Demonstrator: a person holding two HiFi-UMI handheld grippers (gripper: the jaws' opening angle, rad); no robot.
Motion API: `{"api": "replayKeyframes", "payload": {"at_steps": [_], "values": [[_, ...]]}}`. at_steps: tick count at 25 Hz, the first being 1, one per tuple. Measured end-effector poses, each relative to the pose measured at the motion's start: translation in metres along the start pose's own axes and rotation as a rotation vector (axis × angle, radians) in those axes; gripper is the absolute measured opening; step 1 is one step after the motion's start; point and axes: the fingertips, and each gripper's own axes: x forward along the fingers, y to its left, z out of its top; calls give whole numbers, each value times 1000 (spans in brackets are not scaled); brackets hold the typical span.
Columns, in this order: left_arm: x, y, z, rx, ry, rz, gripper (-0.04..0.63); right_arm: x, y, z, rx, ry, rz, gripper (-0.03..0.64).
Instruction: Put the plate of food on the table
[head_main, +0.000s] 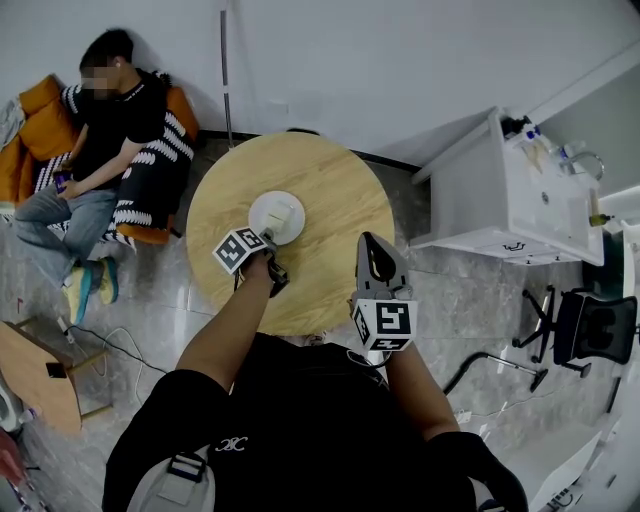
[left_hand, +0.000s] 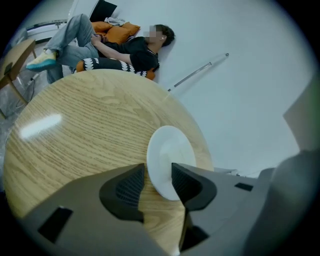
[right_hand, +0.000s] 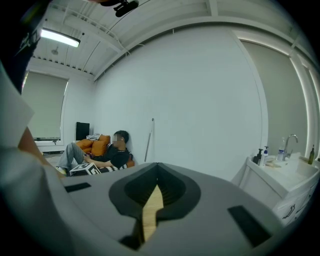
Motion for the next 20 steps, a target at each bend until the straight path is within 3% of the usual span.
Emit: {"api": "replayKeyframes", "payload": {"at_steps": [7,8,9,10,15,20], "values": [[-19,22,6,-58,-37,48,152,6,7,-1,7,-1,33,3],[-22,24,7,-46,-43,52,127,8,8,-1,10,-2,42,3],[-27,25,9,-23,-49,60,34,10,10,0,12,-3,52,3],[-31,24,10,10,-57,62,8,12,13,0,15,-4,63,3],[-62,-7,29,283,-154,-30,8,26,30,2,19,-10,120,3],[-95,-43,42,492,-246,-103,8,40,43,3,43,-1,156,3]]}}
